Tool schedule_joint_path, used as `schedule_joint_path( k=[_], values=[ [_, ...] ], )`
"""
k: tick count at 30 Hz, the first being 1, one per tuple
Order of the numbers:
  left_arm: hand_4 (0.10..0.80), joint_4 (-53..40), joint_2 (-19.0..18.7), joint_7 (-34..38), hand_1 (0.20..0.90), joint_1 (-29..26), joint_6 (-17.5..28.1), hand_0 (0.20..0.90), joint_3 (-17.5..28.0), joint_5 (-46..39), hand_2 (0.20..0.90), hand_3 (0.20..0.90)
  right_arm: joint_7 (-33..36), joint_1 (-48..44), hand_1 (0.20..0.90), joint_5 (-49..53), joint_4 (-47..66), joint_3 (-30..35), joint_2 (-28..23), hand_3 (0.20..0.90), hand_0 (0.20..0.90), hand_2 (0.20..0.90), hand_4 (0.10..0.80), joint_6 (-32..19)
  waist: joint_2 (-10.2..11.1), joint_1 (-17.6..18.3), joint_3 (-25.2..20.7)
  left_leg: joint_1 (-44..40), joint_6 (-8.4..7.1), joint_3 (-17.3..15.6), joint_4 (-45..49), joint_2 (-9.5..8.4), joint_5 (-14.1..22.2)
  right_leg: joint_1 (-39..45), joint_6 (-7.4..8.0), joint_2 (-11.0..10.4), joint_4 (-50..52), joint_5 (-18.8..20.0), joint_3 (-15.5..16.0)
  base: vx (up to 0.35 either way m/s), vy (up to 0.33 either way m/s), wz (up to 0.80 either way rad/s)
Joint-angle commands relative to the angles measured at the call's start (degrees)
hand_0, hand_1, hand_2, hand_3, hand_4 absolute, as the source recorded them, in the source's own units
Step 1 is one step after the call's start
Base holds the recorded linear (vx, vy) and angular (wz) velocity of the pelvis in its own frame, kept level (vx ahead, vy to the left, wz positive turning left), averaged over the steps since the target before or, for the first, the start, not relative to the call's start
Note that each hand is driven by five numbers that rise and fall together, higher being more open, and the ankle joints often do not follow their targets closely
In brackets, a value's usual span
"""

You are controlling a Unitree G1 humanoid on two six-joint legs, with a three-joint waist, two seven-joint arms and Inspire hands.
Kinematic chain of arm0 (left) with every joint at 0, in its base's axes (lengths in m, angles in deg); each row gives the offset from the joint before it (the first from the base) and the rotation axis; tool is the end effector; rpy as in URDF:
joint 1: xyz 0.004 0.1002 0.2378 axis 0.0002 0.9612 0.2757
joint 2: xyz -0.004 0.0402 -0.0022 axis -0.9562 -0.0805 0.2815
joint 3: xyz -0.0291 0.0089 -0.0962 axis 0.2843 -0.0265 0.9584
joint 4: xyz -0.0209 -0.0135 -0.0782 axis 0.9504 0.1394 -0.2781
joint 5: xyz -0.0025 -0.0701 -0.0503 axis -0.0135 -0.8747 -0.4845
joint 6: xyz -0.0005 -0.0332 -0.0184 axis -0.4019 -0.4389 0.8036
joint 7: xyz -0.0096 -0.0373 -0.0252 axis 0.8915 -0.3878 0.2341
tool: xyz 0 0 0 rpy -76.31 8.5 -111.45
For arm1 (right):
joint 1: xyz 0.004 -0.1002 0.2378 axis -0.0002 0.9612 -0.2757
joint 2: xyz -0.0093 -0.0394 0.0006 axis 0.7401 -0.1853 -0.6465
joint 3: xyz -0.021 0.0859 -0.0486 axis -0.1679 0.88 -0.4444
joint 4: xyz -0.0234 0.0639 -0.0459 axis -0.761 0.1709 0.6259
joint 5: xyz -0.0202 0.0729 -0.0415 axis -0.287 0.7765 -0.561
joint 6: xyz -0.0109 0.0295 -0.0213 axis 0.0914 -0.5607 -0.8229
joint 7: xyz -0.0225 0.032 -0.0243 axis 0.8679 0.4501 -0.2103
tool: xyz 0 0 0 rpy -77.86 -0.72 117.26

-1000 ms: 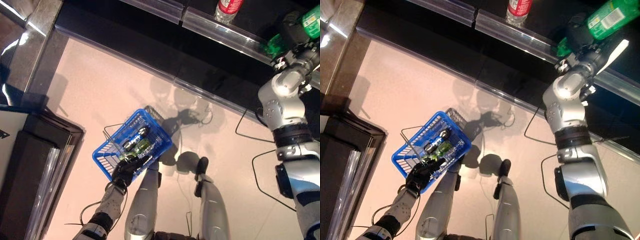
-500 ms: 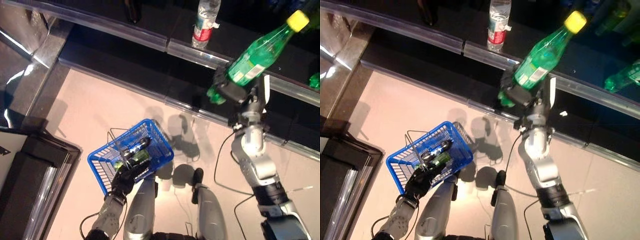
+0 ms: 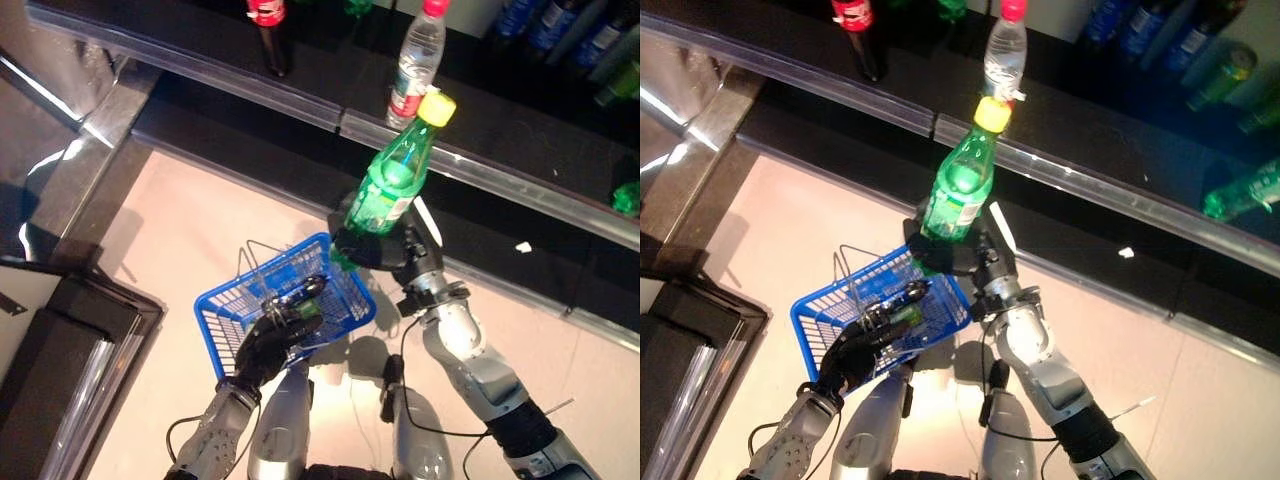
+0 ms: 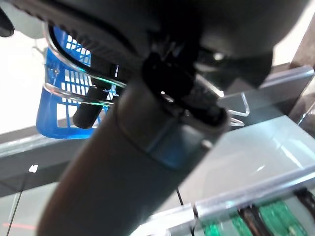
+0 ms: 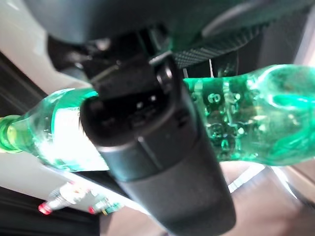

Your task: Pick up the drink and place into the basket.

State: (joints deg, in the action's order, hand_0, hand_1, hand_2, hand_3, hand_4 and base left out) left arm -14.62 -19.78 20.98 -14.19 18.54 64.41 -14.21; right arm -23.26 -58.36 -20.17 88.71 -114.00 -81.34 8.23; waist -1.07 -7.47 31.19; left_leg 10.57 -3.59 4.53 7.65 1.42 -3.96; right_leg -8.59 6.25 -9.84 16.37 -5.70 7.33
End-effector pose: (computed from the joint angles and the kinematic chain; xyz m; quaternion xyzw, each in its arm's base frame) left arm 0.1610 0.1744 -0.0008 -0.3312 0.1602 -0.0795 0.9265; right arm 0.2141 -0.1189 0.1126 0.0538 -0.1454 0.1955 0.9684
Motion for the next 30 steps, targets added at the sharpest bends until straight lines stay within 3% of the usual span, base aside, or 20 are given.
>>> schedule_joint_path(
  k=[1,9,16,24,30],
  values=[
    [0.100,-24.3,-0.4,-9.6,0.300,-3.6,9.0,0.300,0.1,-2.7,0.300,0.200,0.0,-5.6,0.300,0.8,7.3,-0.9,3.2,0.200,0.300,0.300,0.100,-6.6,-0.7,-0.9,-8.5,-1.6,2.89,3.3,5.1,-1.09,2.5,3.9,-5.50,1.1,3.1,0.1,1.5,0.042,-0.031,0.30],
    [0.100,-29.5,-0.5,-13.1,0.300,-6.0,8.1,0.300,-1.8,-4.6,0.300,0.200,5.4,-7.8,0.300,-6.0,-3.5,-7.3,7.8,0.200,0.300,0.300,0.100,-6.4,-1.2,-3.5,-8.9,-1.6,2.76,6.1,5.1,-1.99,2.1,4.6,-5.97,0.9,3.3,-0.4,3.1,0.037,-0.016,0.15],
    [0.100,-34.3,-0.1,-20.8,0.300,-8.5,6.0,0.300,-2.1,-5.1,0.300,0.200,10.0,-10.3,0.300,-14.2,-18.6,-9.3,10.3,0.200,0.300,0.300,0.100,-6.0,-2.1,-5.9,-9.2,-1.3,2.51,8.3,4.0,-2.97,1.3,4.7,-6.22,0.4,2.6,-0.4,4.8,0.000,-0.003,0.14],
    [0.100,-38.2,0.3,-32.9,0.300,-10.3,0.2,0.300,-3.1,-10.6,0.300,0.200,10.6,-11.0,0.300,-14.3,-27.2,-11.3,12.5,0.200,0.300,0.300,0.100,-4.8,-3.0,-7.5,-8.8,-0.5,2.21,10.4,3.0,-3.70,0.4,4.3,-6.24,0.0,1.7,0.2,6.0,-0.017,-0.006,0.17],
    [0.100,-39.0,1.0,-34.3,0.300,-12.3,-1.9,0.300,-5.9,-11.3,0.300,0.200,13.5,-12.1,0.300,-9.7,-31.8,-11.8,15.1,0.200,0.300,0.300,0.100,-6.0,-3.4,-8.0,-8.5,-0.3,2.10,11.2,2.3,-4.08,-0.1,4.0,-5.97,-0.2,1.3,0.9,6.7,-0.001,0.001,0.06]
  ],
)
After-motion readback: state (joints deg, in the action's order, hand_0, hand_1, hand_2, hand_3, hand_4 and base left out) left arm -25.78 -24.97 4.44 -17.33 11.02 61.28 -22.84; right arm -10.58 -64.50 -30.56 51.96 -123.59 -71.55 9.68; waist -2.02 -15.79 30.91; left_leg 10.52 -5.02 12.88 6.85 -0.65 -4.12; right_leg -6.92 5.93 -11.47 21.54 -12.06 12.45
